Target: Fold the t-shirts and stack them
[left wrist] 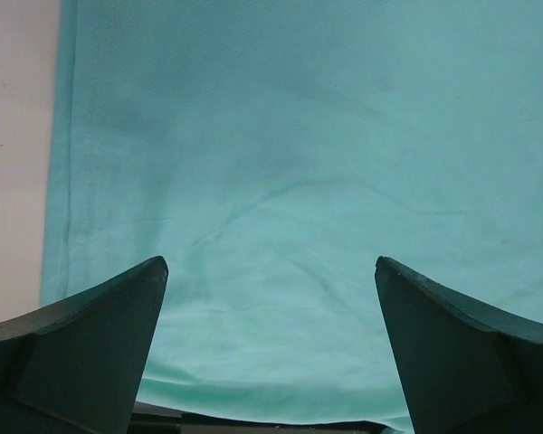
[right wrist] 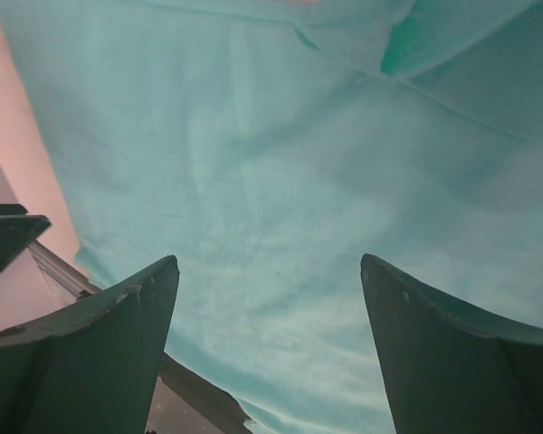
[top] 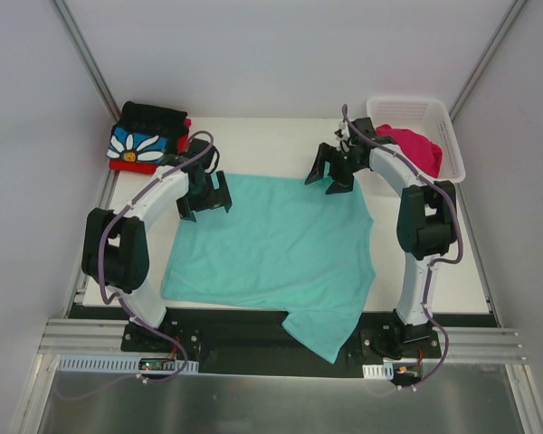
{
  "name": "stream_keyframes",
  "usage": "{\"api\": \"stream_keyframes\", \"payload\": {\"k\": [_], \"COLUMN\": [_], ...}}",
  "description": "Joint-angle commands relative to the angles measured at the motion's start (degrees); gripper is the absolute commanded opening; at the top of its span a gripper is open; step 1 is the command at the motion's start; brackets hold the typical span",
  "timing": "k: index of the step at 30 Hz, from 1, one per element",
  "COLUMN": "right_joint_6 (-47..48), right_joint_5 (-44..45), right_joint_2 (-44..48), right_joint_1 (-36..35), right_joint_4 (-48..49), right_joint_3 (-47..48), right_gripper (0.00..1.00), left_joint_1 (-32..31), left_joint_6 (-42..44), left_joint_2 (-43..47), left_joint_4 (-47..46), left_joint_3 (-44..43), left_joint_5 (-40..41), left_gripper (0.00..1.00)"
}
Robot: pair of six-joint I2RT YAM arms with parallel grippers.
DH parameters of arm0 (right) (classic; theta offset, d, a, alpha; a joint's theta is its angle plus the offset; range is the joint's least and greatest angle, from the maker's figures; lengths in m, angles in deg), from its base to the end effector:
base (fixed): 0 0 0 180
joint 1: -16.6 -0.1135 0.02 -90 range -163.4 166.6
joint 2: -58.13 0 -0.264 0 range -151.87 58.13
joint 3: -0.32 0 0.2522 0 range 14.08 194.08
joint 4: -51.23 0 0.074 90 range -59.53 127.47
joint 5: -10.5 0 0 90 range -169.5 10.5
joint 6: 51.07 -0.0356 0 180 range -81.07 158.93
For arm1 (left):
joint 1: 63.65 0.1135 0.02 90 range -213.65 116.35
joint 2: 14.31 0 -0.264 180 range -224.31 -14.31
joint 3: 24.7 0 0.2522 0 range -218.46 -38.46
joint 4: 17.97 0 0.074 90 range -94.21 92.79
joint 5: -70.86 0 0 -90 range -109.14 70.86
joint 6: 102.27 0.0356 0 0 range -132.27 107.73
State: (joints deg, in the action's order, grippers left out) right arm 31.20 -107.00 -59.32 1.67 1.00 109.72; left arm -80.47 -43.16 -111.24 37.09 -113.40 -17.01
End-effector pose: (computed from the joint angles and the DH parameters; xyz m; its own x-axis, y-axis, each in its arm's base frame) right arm 0.4276 0.1310 0.2227 -0.8767 -0.1103 -0.4682 -0.3483 0.8168 0.4599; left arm 0.3361 -0.1002 0.2416 -0.8740 -0.2717 -0.4028 -0.2046 0.9577 -0.2023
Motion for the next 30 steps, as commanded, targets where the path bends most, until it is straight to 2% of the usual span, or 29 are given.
{"api": "stream_keyframes", "payload": {"k": [1, 4, 7, 13, 21, 30], "right_joint_6": [-2.38, -1.5, -3.08, -2.91, -0.27, -0.01], "right_joint_5": [-8.79, -9.93, -13.01, -12.31, -9.15, -7.04], "right_joint_2": [-1.11, -3.48, -7.44, -9.46, -7.71, -12.27], "right_joint_1": [1.14, 2.1, 3.25, 3.6, 3.69, 4.48], "right_joint_4": [9.73, 10.19, 8.44, 6.07, 4.04, 2.98], "right_joint_3": [3.07, 6.22, 10.97, 13.34, 10.01, 12.81], "right_gripper": [0.86, 0.94, 0.96, 0.96, 0.96, 0.96], "left_joint_1": [0.21, 0.21, 0.21, 0.3, 0.3, 0.3], "left_joint_6": [0.75, 1.01, 1.1, 1.28, 1.01, 1.54], "left_joint_2": [4.55, 5.87, 6.75, 7.1, 5.96, 6.66], "left_joint_4": [1.77, 1.77, 1.77, 2.47, 2.73, 2.91], "left_joint_3": [2.5, 3.83, 4.53, 3.92, 3.13, 3.39], "left_joint_5": [1.12, 1.38, 1.82, 1.74, 1.12, 1.82], "left_gripper": [0.99, 0.99, 0.99, 0.99, 0.99, 0.99]}}
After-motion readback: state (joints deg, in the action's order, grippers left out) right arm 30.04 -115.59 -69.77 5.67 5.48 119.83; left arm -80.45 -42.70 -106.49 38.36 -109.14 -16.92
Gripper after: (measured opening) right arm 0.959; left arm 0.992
